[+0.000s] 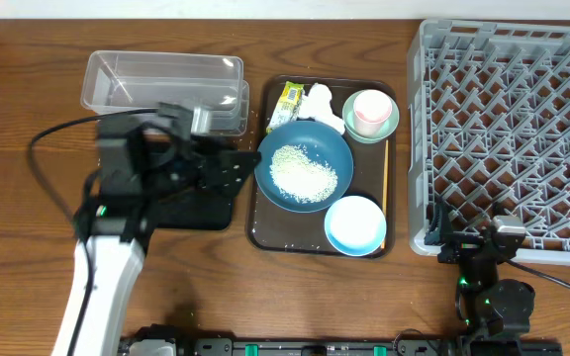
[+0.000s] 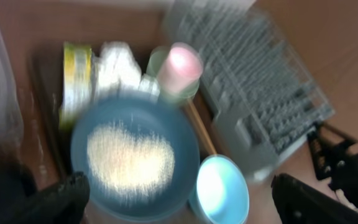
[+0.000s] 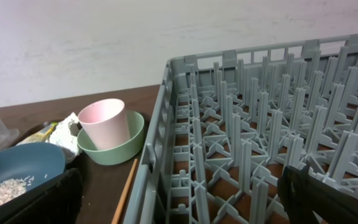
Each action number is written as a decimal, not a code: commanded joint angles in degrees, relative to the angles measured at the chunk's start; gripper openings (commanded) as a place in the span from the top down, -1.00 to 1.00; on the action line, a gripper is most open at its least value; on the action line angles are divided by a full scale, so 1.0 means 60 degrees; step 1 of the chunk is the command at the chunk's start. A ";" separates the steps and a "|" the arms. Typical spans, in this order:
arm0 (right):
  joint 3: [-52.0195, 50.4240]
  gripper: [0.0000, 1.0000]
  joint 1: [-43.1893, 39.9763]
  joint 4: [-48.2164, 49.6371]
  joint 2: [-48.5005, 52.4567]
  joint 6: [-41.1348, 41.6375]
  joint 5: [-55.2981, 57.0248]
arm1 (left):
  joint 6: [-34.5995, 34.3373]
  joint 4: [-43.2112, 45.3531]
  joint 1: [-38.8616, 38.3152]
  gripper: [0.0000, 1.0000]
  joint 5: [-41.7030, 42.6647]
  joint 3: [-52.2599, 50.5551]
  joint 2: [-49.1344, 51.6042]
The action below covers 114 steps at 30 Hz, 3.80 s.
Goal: Sort waste into correct bins and load items into the dishwasher rack
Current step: 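Move the left gripper over the blue plate's rim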
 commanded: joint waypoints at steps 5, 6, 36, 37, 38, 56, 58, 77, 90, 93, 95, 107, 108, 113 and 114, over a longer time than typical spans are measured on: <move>-0.0011 -0.99 0.0018 -0.0044 -0.0036 -0.0109 -0.0036 | 0.0933 -0.3781 -0.2503 -0.91 -0.4962 0.3880 0.2116; -0.0011 -0.98 0.0018 -0.0044 -0.0036 -0.0109 -0.0036 | 0.0889 -0.3810 -0.2856 -0.91 -0.4892 0.4084 0.2295; -0.0011 -0.99 0.0018 -0.0044 -0.0036 -0.0109 -0.0036 | -0.1381 -0.4266 -0.7016 -0.91 -0.7486 0.8051 0.6991; -0.0011 -0.99 0.0018 -0.0047 -0.0036 -0.0109 -0.0036 | -0.1475 -0.4229 -0.7016 -0.91 -0.7315 0.8000 0.6998; -0.0011 -0.99 0.0018 -0.0044 -0.0036 -0.0109 -0.0036 | -0.1632 -0.4204 -0.7016 -0.91 -0.7202 0.7949 0.7031; -0.0011 -0.98 0.0018 -0.0044 -0.0036 -0.0109 -0.0036 | -0.2102 -0.3486 -0.7023 -0.52 -0.7726 0.7672 0.9482; -0.0011 -0.98 0.0018 -0.0044 -0.0036 -0.0109 -0.0036 | -0.2120 -0.3475 -0.7023 -0.45 -0.7730 0.7672 0.9592; -0.0011 -0.99 0.0018 -0.0044 -0.0036 -0.0109 -0.0036 | -0.2619 -0.3574 -0.7023 -0.08 -0.7941 0.7267 0.9624; -0.0011 -0.98 0.0018 -0.0044 -0.0036 -0.0109 -0.0036 | -0.2616 -0.3508 -0.7023 0.39 -0.7938 0.7235 0.9624; -0.0011 -0.98 0.0018 -0.0044 -0.0036 -0.0109 -0.0036 | -0.2616 -0.3508 -0.7023 0.43 -0.7938 0.7253 0.9621; -0.0011 -0.99 0.0018 -0.0044 -0.0036 -0.0109 -0.0036 | -0.2616 -0.3552 -0.7023 0.54 -0.7938 0.7304 0.9595; -0.0011 -0.99 0.0018 -0.0044 -0.0036 -0.0109 -0.0036 | -0.2612 -0.3588 -0.7023 0.81 -0.7941 0.7391 0.8703; -0.0011 -0.99 0.0018 -0.0044 -0.0036 -0.0109 -0.0036 | -0.2612 -0.3599 -0.7023 0.81 -0.7938 0.7391 0.8586; -0.0011 -0.98 0.0018 -0.0044 -0.0036 -0.0109 -0.0036 | -0.2616 -0.3854 -0.7023 0.82 -0.7941 0.7391 0.7774; -0.0011 -0.98 0.0018 -0.0044 -0.0036 -0.0109 -0.0036 | -0.2616 -0.3927 -0.7023 0.83 -0.7941 0.7391 0.7617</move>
